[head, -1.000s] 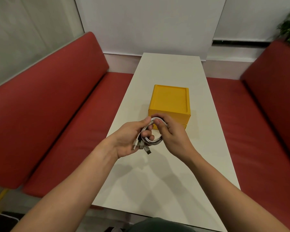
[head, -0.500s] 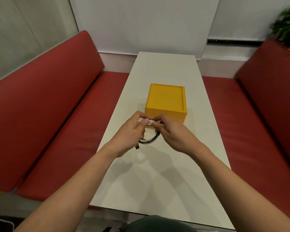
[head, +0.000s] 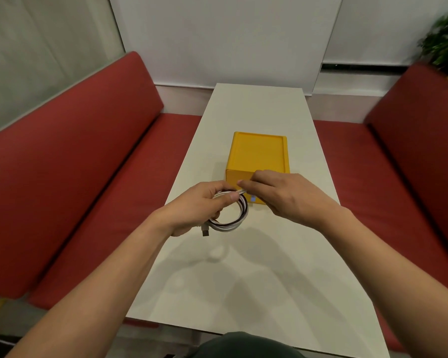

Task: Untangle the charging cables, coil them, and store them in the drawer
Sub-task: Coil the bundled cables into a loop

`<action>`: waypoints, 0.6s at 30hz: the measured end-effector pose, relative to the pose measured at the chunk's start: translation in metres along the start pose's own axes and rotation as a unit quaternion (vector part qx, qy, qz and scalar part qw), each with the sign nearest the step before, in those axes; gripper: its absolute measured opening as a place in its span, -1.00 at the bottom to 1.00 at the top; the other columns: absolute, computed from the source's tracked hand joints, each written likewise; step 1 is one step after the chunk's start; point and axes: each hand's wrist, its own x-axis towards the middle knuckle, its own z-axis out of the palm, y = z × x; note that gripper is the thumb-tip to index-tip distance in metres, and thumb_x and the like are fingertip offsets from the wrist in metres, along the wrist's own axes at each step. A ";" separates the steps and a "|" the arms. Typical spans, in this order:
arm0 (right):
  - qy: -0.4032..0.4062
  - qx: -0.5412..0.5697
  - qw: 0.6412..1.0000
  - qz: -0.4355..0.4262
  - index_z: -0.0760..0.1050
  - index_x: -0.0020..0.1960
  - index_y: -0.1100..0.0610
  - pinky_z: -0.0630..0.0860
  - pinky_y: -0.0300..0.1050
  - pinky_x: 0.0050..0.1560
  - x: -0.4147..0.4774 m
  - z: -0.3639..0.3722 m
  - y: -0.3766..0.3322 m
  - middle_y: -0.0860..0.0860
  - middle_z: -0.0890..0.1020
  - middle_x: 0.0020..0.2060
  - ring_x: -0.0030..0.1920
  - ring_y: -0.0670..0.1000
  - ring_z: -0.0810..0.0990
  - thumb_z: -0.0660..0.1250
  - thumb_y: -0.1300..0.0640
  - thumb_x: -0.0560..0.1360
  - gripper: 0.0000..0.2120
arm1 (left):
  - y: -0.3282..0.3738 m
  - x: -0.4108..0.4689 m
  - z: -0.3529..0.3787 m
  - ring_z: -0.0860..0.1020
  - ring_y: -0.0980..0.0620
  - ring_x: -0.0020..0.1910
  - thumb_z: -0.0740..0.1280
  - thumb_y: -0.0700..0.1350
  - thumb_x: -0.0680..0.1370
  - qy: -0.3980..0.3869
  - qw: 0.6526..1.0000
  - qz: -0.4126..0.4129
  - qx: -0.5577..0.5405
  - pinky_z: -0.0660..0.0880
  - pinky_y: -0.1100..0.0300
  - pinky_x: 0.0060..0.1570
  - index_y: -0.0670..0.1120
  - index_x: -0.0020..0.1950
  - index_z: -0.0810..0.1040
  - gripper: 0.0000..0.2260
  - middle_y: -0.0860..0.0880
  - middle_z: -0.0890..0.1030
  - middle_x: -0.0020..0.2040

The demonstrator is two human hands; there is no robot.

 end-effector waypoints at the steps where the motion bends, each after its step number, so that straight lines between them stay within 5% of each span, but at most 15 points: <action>1: 0.013 -0.013 1.000 -0.007 0.57 0.33 0.20 0.36 -0.08 -0.40 0.000 0.003 0.002 0.11 0.61 -0.04 -0.16 0.15 0.58 0.35 0.37 0.53 -0.62 | 0.000 0.001 0.000 0.27 0.10 -0.39 0.30 0.10 0.67 -0.001 1.000 0.003 -0.003 0.21 0.28 -0.46 0.18 0.03 0.64 -0.87 0.07 0.32 -0.34; 4: 0.053 -0.028 0.998 0.012 0.58 0.25 0.16 0.45 0.03 -0.26 -0.002 0.014 0.007 0.08 0.61 -0.04 -0.14 0.16 0.56 0.19 0.16 0.69 -0.75 | 0.004 0.002 0.002 0.26 0.11 -0.41 0.29 0.05 0.69 0.005 1.000 0.024 -0.014 0.21 0.31 -0.47 0.08 0.03 0.63 -0.85 0.07 0.30 -0.36; 9: 0.075 0.062 0.981 0.168 0.62 0.21 0.03 0.47 0.06 -0.14 -0.001 0.032 -0.010 0.07 0.55 0.07 -0.03 0.14 0.48 0.14 -0.06 0.69 -0.68 | 0.001 0.006 0.009 0.27 0.13 -0.41 0.26 -0.01 0.71 0.049 0.997 0.045 -0.032 0.22 0.34 -0.46 0.06 0.00 0.62 -0.83 0.13 0.32 -0.39; 15: 0.010 0.316 0.911 0.267 0.67 0.25 -0.01 0.38 -0.31 -0.14 0.004 0.032 -0.015 -0.03 0.54 0.03 -0.13 -0.10 0.54 0.32 0.08 0.66 -0.78 | -0.001 0.007 0.011 0.29 0.16 -0.43 0.24 0.01 0.71 0.051 0.997 0.056 -0.028 0.29 0.37 -0.44 0.01 0.02 0.58 -0.83 0.13 0.32 -0.39; 18: 0.011 0.364 0.887 0.285 0.70 0.18 -0.05 0.55 -0.14 -0.07 0.003 0.030 -0.014 -0.08 0.63 -0.04 -0.11 -0.10 0.62 0.35 0.08 0.65 -0.82 | -0.003 0.008 0.012 0.32 0.17 -0.41 0.24 0.00 0.72 0.042 0.996 0.076 -0.026 0.37 0.29 -0.33 0.02 0.02 0.58 -0.84 0.17 0.35 -0.39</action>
